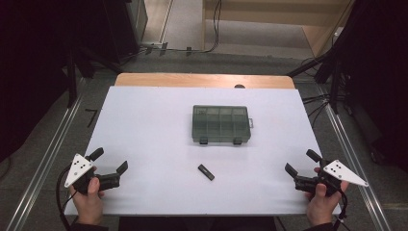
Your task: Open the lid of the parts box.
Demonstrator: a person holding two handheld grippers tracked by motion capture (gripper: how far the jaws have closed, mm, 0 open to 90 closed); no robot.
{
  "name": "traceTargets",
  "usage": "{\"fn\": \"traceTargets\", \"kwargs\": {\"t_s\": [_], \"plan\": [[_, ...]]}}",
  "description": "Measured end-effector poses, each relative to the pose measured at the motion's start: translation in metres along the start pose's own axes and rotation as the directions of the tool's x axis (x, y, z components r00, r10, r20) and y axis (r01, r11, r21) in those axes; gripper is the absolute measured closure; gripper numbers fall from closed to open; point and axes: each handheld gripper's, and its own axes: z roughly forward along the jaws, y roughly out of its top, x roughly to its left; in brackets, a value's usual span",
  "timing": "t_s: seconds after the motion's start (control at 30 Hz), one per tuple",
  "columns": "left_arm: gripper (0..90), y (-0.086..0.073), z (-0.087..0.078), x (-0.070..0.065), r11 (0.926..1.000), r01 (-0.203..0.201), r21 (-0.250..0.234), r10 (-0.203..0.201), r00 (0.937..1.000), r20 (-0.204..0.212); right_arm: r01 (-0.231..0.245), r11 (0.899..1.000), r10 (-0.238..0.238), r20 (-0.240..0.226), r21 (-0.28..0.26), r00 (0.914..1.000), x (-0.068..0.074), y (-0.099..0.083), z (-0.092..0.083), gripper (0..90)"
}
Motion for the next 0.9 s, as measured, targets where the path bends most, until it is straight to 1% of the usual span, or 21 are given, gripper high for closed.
{"fn": "traceTargets", "kwargs": {"t_s": [0.03,0.07,0.13,0.17,0.2,0.23,0.27,0.3,0.33,0.37,0.4,0.47,0.53,0.57,0.63,0.73,0.77,0.83,0.9], "plan": [[0.0,0.000,-0.001,0.000,1.0000,0.003,-0.005,-0.003,1.0000,0.006,0.000,1.000,0.000,0.000,0.000,1.0000,0.000,0.000,0.000,0.0],[0.0,0.001,-0.001,-0.001,0.9999,0.003,-0.012,-0.002,0.9998,0.020,-0.002,1.000,0.002,-0.001,-0.001,1.0000,0.000,0.001,0.001,0.0],[0.0,0.002,-0.001,-0.003,0.9998,-0.004,-0.020,0.004,0.9998,0.019,-0.012,1.000,0.012,-0.007,-0.003,0.9999,0.001,0.002,0.001,0.0],[0.0,0.003,-0.001,-0.004,0.9998,-0.005,-0.021,0.006,0.9996,0.026,-0.012,1.000,0.012,-0.007,-0.003,0.9999,0.001,0.002,0.001,0.0],[0.0,0.004,-0.001,-0.005,0.9997,-0.006,-0.023,0.007,0.9994,0.034,-0.006,1.000,0.006,-0.006,-0.005,1.0000,0.001,0.002,0.001,0.0],[0.0,0.005,-0.001,-0.006,0.9997,-0.008,-0.024,0.009,0.9995,0.030,-0.002,1.000,0.002,-0.007,-0.002,1.0000,0.002,0.003,0.001,0.0],[0.0,0.007,0.000,-0.008,0.9996,-0.007,-0.026,0.008,0.9993,0.036,-0.009,1.000,0.009,-0.018,0.002,0.9998,0.003,0.004,0.001,0.0],[0.0,0.008,0.000,-0.010,0.9997,-0.008,-0.025,0.010,0.9990,0.043,-0.009,1.000,0.009,-0.018,0.002,0.9998,0.003,0.004,0.001,0.0],[0.0,0.009,0.000,-0.011,0.9996,-0.008,-0.027,0.009,0.9991,0.042,-0.001,1.000,0.001,-0.025,0.001,0.9997,0.005,0.005,0.002,0.0],[0.0,0.009,0.000,-0.013,0.9995,0.001,-0.031,0.001,0.9986,0.054,-0.001,1.000,0.001,-0.025,0.001,0.9997,0.005,0.005,0.002,0.0],[0.0,0.010,0.001,-0.014,0.9993,0.012,-0.034,-0.010,0.9971,0.076,0.007,1.000,-0.007,-0.023,0.004,0.9997,0.007,0.007,0.002,0.0],[0.0,0.011,0.002,-0.018,0.9990,0.019,-0.040,-0.016,0.9964,0.084,0.008,1.000,-0.008,-0.031,0.002,0.9995,0.008,0.008,0.003,0.0],[0.0,0.013,0.004,-0.022,0.9990,0.018,-0.041,-0.015,0.9965,0.082,0.010,1.000,-0.010,-0.035,0.004,0.9993,0.009,0.010,0.003,0.0],[0.0,0.015,0.005,-0.024,0.9992,0.015,-0.037,-0.012,0.9962,0.087,0.014,1.000,-0.014,-0.034,0.004,0.9993,0.010,0.011,0.004,0.0],[0.0,0.017,0.008,-0.027,0.9996,0.007,-0.027,-0.004,0.9965,0.083,0.017,1.000,-0.016,-0.038,0.012,0.9991,0.012,0.012,0.005,0.0],[0.0,0.020,0.011,-0.031,0.9995,0.014,-0.030,-0.011,0.9950,0.100,0.026,0.999,-0.025,-0.049,0.019,0.9985,0.016,0.013,0.008,0.0],[0.0,0.021,0.013,-0.032,0.9995,0.008,-0.029,-0.005,0.9949,0.101,0.030,0.999,-0.029,-0.051,0.019,0.9983,0.017,0.014,0.009,0.0],[0.0,0.023,0.016,-0.035,0.9994,0.013,-0.031,-0.010,0.9928,0.119,0.038,0.999,-0.037,-0.057,0.023,0.9977,0.019,0.016,0.011,0.0],[0.0,0.025,0.019,-0.038,0.9997,0.009,-0.022,-0.006,0.9914,0.130,0.039,0.999,-0.038,-0.060,0.023,0.9975,0.021,0.018,0.013,0.0]]}}
